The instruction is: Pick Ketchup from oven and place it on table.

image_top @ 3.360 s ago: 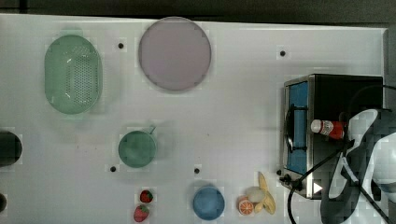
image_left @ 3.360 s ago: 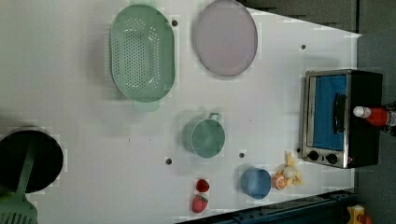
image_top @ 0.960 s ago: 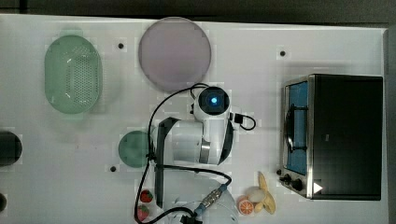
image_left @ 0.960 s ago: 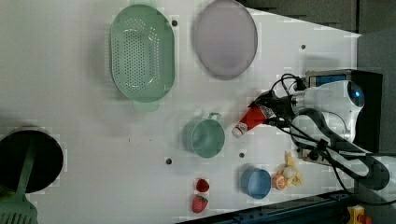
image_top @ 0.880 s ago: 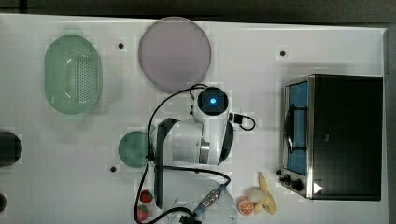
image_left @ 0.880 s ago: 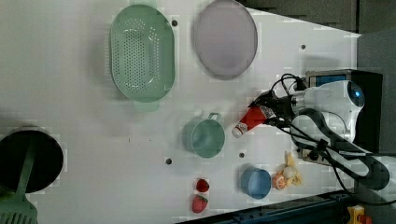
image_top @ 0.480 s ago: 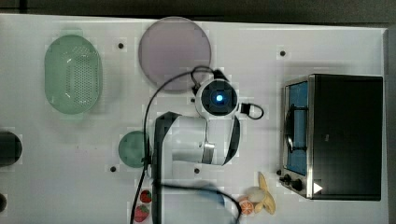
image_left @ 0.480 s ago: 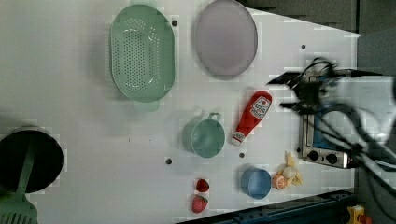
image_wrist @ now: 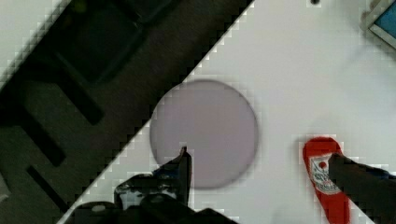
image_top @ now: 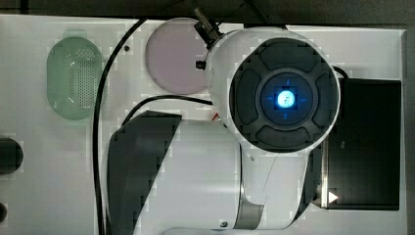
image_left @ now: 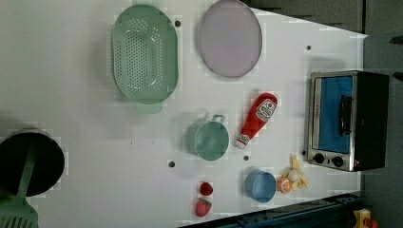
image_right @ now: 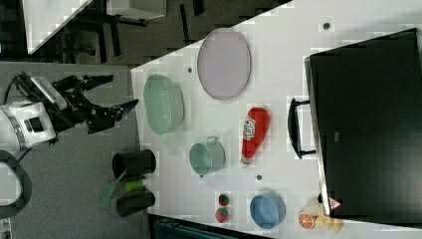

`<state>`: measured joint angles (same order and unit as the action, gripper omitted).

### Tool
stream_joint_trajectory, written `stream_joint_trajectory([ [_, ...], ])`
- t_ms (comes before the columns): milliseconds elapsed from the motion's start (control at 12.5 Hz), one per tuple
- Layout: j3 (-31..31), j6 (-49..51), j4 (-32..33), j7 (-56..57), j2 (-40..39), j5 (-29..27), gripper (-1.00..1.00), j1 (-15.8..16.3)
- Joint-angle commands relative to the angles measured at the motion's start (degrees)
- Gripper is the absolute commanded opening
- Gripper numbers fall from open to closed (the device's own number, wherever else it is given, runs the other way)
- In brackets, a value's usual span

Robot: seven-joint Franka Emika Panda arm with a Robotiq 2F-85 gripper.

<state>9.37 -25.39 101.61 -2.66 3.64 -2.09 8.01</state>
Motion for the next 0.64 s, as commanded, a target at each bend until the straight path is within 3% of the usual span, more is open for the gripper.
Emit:
stream_joint_trajectory([
  [80, 0.4, 9.1, -1.6, -2.7, -2.9, 3.8, 1.0, -1.0],
  [320, 0.1, 24.8, -6.1, -8.2, -2.4, 3.4, 1.0, -0.9],
  [640, 0.0, 24.2, -7.9, -8.2, -2.6, 3.4, 1.0, -0.9],
])
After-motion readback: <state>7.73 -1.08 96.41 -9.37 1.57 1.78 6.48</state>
